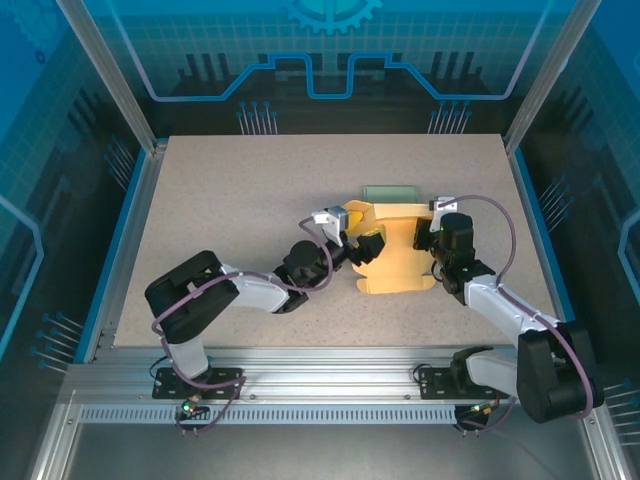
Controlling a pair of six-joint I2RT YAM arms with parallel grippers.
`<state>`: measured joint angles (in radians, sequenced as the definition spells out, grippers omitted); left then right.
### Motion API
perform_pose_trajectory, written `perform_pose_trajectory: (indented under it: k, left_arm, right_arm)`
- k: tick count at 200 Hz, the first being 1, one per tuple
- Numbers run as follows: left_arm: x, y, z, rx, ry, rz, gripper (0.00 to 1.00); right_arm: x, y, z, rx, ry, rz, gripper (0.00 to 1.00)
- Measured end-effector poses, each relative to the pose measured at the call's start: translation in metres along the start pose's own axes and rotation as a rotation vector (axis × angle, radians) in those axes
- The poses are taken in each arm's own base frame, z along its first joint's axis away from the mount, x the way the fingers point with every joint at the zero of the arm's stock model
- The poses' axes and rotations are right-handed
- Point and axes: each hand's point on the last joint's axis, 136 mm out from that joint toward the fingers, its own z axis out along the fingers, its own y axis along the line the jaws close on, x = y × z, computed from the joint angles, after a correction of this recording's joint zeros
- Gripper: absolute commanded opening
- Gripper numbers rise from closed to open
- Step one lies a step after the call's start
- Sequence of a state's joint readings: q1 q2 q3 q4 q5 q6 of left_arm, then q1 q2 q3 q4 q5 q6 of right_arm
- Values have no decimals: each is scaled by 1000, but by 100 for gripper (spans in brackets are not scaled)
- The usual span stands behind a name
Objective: Fold the paper box
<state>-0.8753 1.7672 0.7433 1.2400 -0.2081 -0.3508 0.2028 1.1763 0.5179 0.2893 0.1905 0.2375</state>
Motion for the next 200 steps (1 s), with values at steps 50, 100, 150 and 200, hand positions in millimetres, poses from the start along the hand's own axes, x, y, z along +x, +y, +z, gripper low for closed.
perform_pose_trajectory:
  k: [50, 100, 150, 200]
  left_arm:
    - [-22, 26, -26, -169, 110, -61, 99]
    - [-23, 43, -20, -227, 251, -88, 93]
    - [-17, 39, -39, -250, 310, -122, 91]
    - [-14, -17, -60, -166, 342, -111, 92]
  right_arm:
    - [0, -2, 0, 10, -1, 0, 0]
    - [0, -2, 0, 11, 0, -4, 0]
    - [0, -2, 0, 11, 0, -4, 0]
    - [0, -2, 0, 11, 2, -4, 0]
